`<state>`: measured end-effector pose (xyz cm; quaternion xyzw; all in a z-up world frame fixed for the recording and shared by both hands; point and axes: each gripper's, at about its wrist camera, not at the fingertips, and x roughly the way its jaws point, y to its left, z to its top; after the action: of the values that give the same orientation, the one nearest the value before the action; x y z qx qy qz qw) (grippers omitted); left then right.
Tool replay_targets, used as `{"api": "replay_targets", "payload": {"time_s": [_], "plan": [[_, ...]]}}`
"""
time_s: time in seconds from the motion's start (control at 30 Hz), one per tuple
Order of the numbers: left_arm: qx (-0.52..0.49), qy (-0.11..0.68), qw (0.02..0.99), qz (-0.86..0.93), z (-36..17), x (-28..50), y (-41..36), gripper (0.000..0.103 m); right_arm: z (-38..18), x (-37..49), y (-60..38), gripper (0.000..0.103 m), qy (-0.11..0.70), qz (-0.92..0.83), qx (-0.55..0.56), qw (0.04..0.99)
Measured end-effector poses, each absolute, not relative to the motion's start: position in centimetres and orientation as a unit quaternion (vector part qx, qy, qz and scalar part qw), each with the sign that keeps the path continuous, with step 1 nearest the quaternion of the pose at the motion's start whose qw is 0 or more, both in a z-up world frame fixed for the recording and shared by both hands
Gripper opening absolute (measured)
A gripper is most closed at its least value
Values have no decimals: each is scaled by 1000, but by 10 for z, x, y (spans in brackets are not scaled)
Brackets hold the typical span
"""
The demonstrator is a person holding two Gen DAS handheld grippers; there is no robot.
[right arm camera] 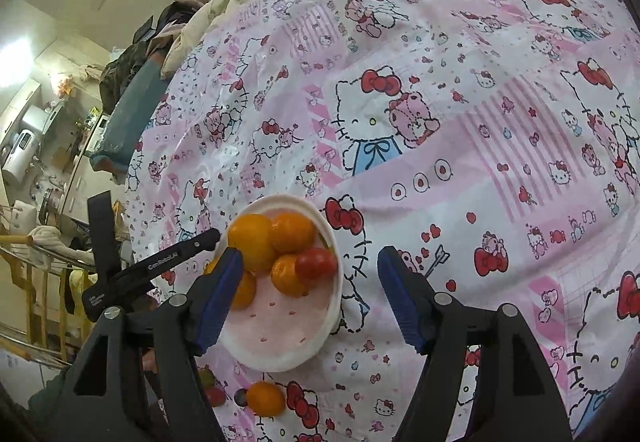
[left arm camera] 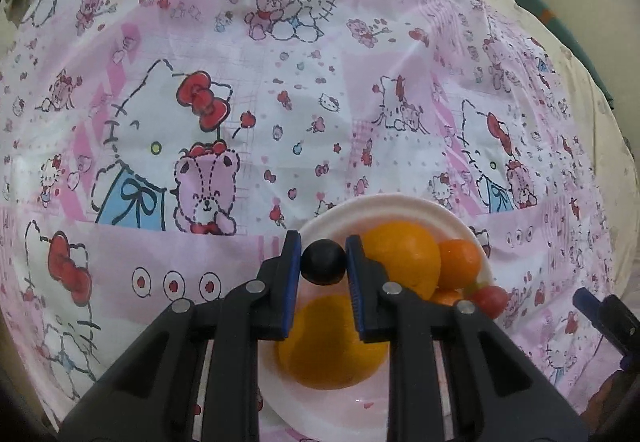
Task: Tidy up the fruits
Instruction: 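Lower the plum and tomato onto the plate and open both tools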
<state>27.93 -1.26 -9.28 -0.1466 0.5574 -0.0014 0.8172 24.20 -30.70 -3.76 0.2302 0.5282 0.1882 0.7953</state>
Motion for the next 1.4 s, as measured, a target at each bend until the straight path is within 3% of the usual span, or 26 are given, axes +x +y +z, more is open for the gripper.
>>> {"api": "replay_targets", "payload": {"time_s": [0.1,0.23,0.43,0.57,0.63,0.83,1.4], "plan": [[-135,560,818,-2,-94,280,-16,20,-34,240,-307,72,524,191,227,798],[-130,553,823,0,-90,277,-19,58,-34,240,-307,73,524,189,228,798],[-113,541,834,-5,-77,270,-22,62,-33,239,-303,73,524,194,220,800],[-105,529,842,-5,-66,257,-19,80,-29,236,-300,73,519,197,213,804],[-104,522,846,-7,-60,247,-16,85,-26,234,-300,73,517,197,212,806],[-83,506,858,-5,-36,217,-13,85,-15,217,-298,80,507,198,196,816],[-75,491,868,22,-2,118,7,85,-13,149,-285,80,515,199,185,813]]}}
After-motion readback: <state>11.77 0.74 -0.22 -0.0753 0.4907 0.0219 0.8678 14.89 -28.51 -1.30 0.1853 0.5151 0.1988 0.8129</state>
